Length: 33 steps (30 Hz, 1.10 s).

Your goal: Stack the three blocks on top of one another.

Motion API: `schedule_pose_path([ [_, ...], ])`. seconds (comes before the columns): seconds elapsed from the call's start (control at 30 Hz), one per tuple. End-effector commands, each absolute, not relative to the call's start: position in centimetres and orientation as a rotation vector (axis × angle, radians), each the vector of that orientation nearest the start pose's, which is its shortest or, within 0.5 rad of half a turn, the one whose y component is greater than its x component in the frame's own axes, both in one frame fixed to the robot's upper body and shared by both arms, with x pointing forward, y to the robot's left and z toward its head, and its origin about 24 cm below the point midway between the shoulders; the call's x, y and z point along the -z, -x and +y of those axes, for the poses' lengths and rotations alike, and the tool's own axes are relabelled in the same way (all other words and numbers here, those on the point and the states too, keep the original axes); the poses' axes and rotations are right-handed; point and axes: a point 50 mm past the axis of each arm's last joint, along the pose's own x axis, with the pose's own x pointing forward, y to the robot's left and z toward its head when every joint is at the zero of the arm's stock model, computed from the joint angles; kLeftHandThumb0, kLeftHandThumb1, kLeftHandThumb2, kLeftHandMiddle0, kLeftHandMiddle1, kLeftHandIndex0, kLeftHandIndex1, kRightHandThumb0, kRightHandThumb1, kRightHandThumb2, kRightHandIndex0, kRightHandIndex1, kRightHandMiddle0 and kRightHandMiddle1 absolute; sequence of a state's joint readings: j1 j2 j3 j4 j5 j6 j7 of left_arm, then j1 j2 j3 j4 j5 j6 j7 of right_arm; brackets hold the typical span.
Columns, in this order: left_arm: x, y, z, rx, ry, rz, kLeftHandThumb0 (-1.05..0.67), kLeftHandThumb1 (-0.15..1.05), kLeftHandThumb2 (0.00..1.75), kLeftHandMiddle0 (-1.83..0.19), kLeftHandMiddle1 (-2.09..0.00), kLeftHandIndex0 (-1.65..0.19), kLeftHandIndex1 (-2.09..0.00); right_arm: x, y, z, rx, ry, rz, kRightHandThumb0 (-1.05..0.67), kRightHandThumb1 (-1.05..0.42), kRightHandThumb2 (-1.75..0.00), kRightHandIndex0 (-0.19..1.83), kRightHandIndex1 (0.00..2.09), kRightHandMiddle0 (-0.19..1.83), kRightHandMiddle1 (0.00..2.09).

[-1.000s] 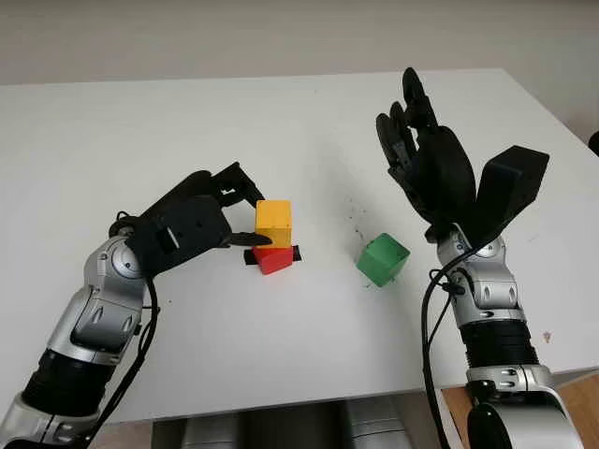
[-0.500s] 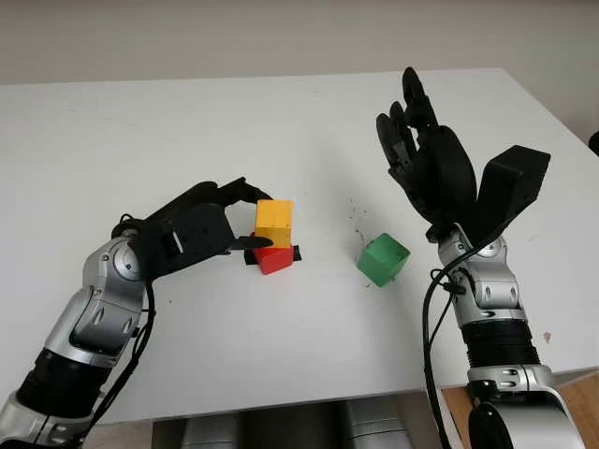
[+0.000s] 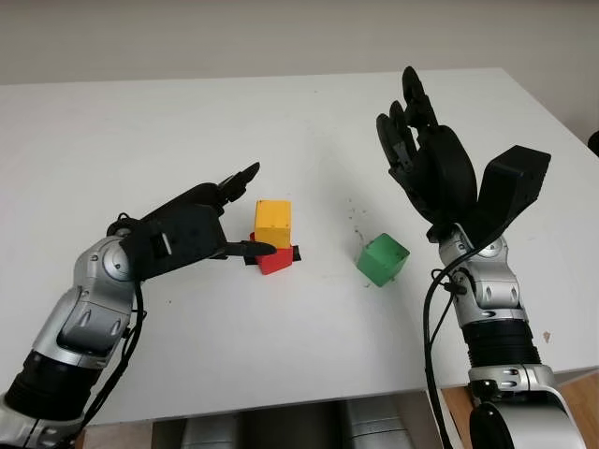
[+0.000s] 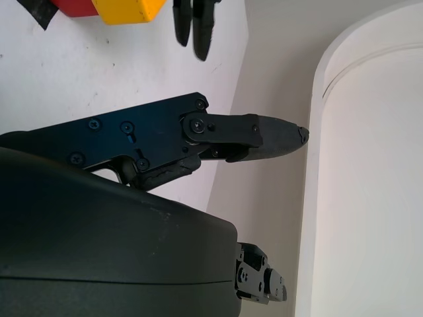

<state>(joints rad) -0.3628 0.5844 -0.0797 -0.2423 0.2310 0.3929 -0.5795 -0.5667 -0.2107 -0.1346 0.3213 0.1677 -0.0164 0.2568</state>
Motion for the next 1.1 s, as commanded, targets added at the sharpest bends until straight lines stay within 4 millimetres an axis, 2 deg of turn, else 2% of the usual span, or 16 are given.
schedule_pose_path([
  [0.0,-17.5,-28.8,19.6,0.437,-0.807,-0.032,-1.03,1.04,0.11,0.19,0.00,0.19,0.00,-15.4,-35.1,-18.1,-0.205,0.043,-0.296,-0.61,-1.05,-0.35,-0.18,0.02,-0.17,0.04],
  [0.07,-18.2,-28.1,20.2,0.404,-0.736,-0.081,-1.01,1.05,0.39,0.19,0.00,0.19,0.00,-15.7,-35.1,-18.6,-0.207,0.055,-0.291,-0.63,-1.05,-0.29,-0.17,0.03,-0.17,0.04],
  [0.2,-18.5,-27.3,21.4,0.220,-0.605,-0.174,-0.88,1.05,0.59,0.19,0.00,0.19,0.00,-16.6,-35.0,-19.8,-0.203,0.131,-0.304,-0.67,-1.02,-0.11,-0.08,0.08,-0.05,0.10],
  [0.3,-17.5,-27.1,22.2,0.043,-0.453,-0.179,-0.87,1.05,0.62,0.19,0.00,0.19,0.00,-17.7,-34.9,-21.0,-0.235,0.234,-0.301,-0.63,-0.96,-0.05,0.01,0.12,0.04,0.13],
  [0.4,-16.5,-27.0,22.9,-0.084,-0.336,-0.185,-0.85,1.05,0.61,0.19,0.00,0.19,0.00,-19.4,-34.9,-22.1,-0.312,0.337,-0.271,-0.57,-0.91,-0.03,0.01,0.11,0.07,0.13],
  [0.53,-15.2,-26.9,23.6,-0.168,-0.278,-0.172,-0.82,1.05,0.62,0.19,0.00,0.19,0.00,-21.6,-34.6,-23.0,-0.400,0.543,-0.261,-0.53,-0.85,-0.04,0.11,0.13,0.18,0.15],
  [0.6,-14.6,-26.8,24.0,-0.203,-0.253,-0.154,-0.80,1.05,0.64,0.19,0.00,0.19,0.00,-22.7,-34.3,-23.2,-0.456,0.633,-0.262,-0.47,-0.80,-0.04,0.21,0.16,0.26,0.15],
  [0.73,-13.6,-26.4,24.7,-0.242,-0.224,-0.124,-0.80,1.05,0.65,0.19,0.00,0.19,0.00,-24.3,-33.5,-23.5,-0.541,0.868,-0.257,-0.45,-0.77,-0.05,0.35,0.18,0.39,0.14],
  [0.8,-13.3,-26.2,25.0,-0.258,-0.207,-0.116,-0.80,1.05,0.63,0.19,0.00,0.19,0.00,-25.3,-32.9,-23.5,-0.556,1.082,-0.255,-0.56,-0.80,-0.06,0.41,0.16,0.46,0.12],
  [0.87,-13.1,-26.0,25.1,-0.272,-0.202,-0.112,-0.81,1.05,0.62,0.19,0.00,0.19,0.00,-26.1,-32.2,-23.2,-0.581,1.219,-0.254,-0.58,-0.79,-0.05,0.42,0.14,0.48,0.11],
  [0.93,-13.1,-25.9,25.2,-0.275,-0.200,-0.111,-0.81,1.05,0.61,0.19,0.00,0.19,-0.01,-26.4,-32.0,-23.1,-0.600,1.268,-0.249,-0.56,-0.78,-0.05,0.43,0.12,0.48,0.10],
  [1.07,-13.2,-26.0,25.2,-0.271,-0.191,-0.110,-0.80,1.05,0.61,0.19,-0.01,0.17,-0.03,-26.7,-31.3,-22.2,-0.706,1.484,-0.249,-0.52,-0.81,-0.06,0.36,0.07,0.42,0.05],
])
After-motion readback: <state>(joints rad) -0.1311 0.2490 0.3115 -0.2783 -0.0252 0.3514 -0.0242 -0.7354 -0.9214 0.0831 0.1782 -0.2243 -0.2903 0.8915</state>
